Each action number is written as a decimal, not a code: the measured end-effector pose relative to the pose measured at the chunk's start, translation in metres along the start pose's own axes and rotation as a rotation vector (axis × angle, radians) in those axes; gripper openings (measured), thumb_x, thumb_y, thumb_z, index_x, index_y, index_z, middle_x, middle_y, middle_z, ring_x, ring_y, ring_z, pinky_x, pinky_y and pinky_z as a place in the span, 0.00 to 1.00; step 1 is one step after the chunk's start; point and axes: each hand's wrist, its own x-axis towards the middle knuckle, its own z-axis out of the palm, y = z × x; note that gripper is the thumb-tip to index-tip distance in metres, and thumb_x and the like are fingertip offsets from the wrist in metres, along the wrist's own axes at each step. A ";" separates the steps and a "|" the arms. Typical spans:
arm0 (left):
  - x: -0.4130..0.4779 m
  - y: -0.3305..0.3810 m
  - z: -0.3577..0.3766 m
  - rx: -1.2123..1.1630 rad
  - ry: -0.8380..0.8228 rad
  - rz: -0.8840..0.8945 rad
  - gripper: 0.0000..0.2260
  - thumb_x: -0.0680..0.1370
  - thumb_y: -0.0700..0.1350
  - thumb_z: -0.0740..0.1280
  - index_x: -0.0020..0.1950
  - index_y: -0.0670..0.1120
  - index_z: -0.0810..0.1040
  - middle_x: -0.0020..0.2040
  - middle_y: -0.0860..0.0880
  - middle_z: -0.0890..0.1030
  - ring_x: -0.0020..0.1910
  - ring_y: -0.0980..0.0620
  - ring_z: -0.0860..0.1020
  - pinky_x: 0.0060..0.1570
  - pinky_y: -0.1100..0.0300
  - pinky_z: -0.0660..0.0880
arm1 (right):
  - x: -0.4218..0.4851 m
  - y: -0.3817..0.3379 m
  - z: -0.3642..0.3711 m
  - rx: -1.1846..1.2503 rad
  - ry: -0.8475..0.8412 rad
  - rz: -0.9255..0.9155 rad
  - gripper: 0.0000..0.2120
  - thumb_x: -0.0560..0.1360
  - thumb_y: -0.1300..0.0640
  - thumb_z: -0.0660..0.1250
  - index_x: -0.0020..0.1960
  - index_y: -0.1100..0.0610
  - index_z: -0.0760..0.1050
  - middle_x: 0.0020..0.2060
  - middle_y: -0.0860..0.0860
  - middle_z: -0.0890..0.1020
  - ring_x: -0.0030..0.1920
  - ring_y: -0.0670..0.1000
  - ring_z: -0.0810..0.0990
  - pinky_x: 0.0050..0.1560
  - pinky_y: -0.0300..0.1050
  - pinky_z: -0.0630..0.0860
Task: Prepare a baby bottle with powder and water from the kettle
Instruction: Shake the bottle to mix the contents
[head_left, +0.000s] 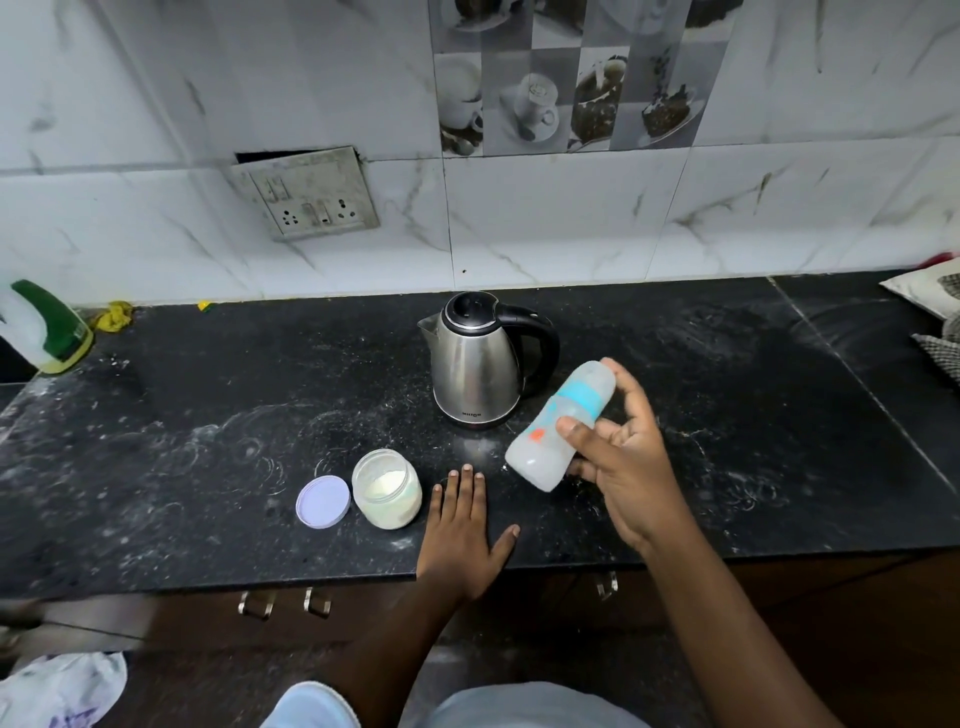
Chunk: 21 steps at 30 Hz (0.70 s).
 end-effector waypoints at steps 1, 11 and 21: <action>0.000 0.000 0.000 0.001 0.001 0.003 0.44 0.80 0.73 0.37 0.86 0.43 0.41 0.86 0.43 0.41 0.85 0.44 0.37 0.82 0.45 0.36 | 0.002 -0.002 -0.001 0.035 0.045 -0.018 0.38 0.75 0.64 0.74 0.78 0.44 0.63 0.56 0.58 0.87 0.59 0.59 0.86 0.51 0.59 0.84; 0.001 0.000 0.001 0.007 0.002 0.003 0.43 0.82 0.71 0.44 0.86 0.42 0.43 0.86 0.42 0.42 0.85 0.43 0.39 0.82 0.44 0.37 | -0.002 0.001 0.001 0.006 0.013 0.013 0.38 0.75 0.66 0.73 0.77 0.44 0.63 0.56 0.58 0.87 0.58 0.59 0.86 0.52 0.61 0.84; 0.002 -0.001 0.005 -0.017 0.038 0.009 0.44 0.81 0.72 0.40 0.86 0.41 0.48 0.86 0.41 0.47 0.86 0.42 0.43 0.81 0.44 0.38 | 0.001 0.001 -0.006 -0.016 -0.019 0.025 0.38 0.73 0.62 0.75 0.77 0.43 0.64 0.56 0.59 0.86 0.58 0.59 0.86 0.50 0.58 0.84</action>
